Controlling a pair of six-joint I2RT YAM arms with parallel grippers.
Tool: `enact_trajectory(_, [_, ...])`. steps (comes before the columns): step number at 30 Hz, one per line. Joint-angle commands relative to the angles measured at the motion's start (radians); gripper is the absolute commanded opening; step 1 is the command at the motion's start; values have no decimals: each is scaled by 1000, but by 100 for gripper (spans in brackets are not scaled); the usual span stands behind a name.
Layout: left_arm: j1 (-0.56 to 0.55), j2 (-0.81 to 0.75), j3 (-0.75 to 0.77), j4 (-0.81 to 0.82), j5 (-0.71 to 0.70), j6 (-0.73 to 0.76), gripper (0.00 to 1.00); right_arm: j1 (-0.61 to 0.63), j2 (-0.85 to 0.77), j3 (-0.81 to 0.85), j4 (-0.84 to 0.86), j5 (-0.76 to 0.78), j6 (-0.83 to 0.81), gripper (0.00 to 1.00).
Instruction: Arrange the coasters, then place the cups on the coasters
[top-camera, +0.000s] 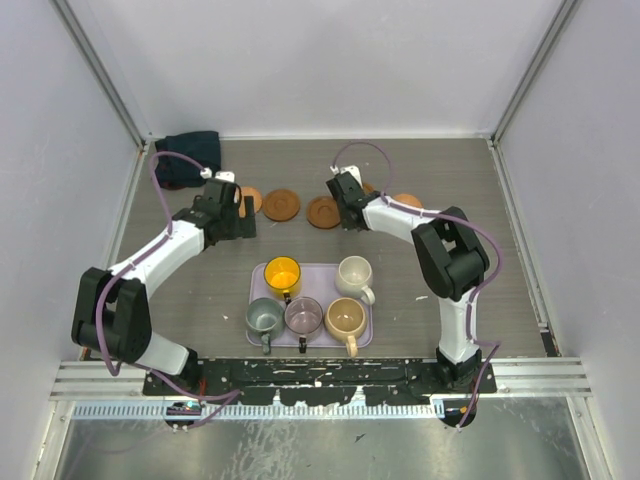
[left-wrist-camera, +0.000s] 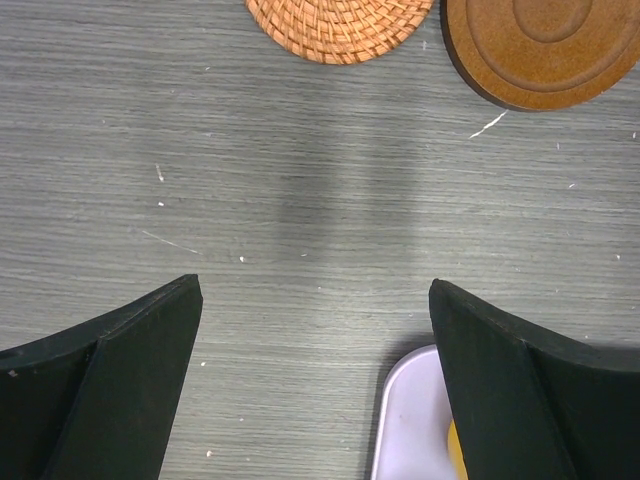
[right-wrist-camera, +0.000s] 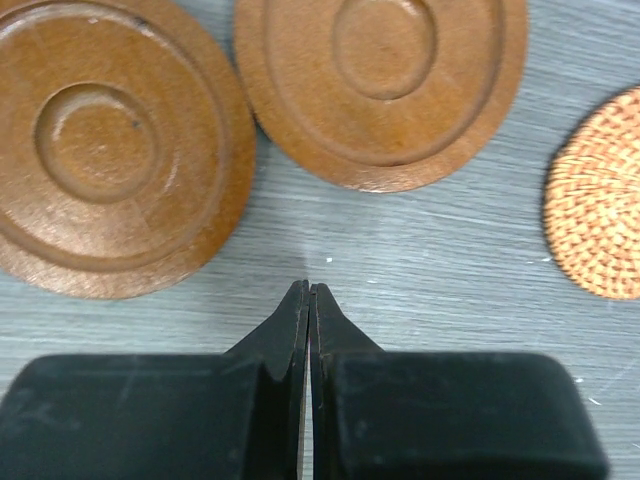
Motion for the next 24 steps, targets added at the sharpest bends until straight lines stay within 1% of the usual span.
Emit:
enact_trajectory(1, [3,10,3,42,-5,2,98,8,6,10,19,-102,17,1])
enact_trajectory(9, [4,23,10,43,-8,-1,98,18,55,25,18,-226,18,1])
enact_trajectory(20, [3,45,24,33,-24,5,98,35,170,142,2,-236,7,1])
enact_trajectory(24, [4,48,28,30,-30,9,98,35,189,177,-16,-232,9,1])
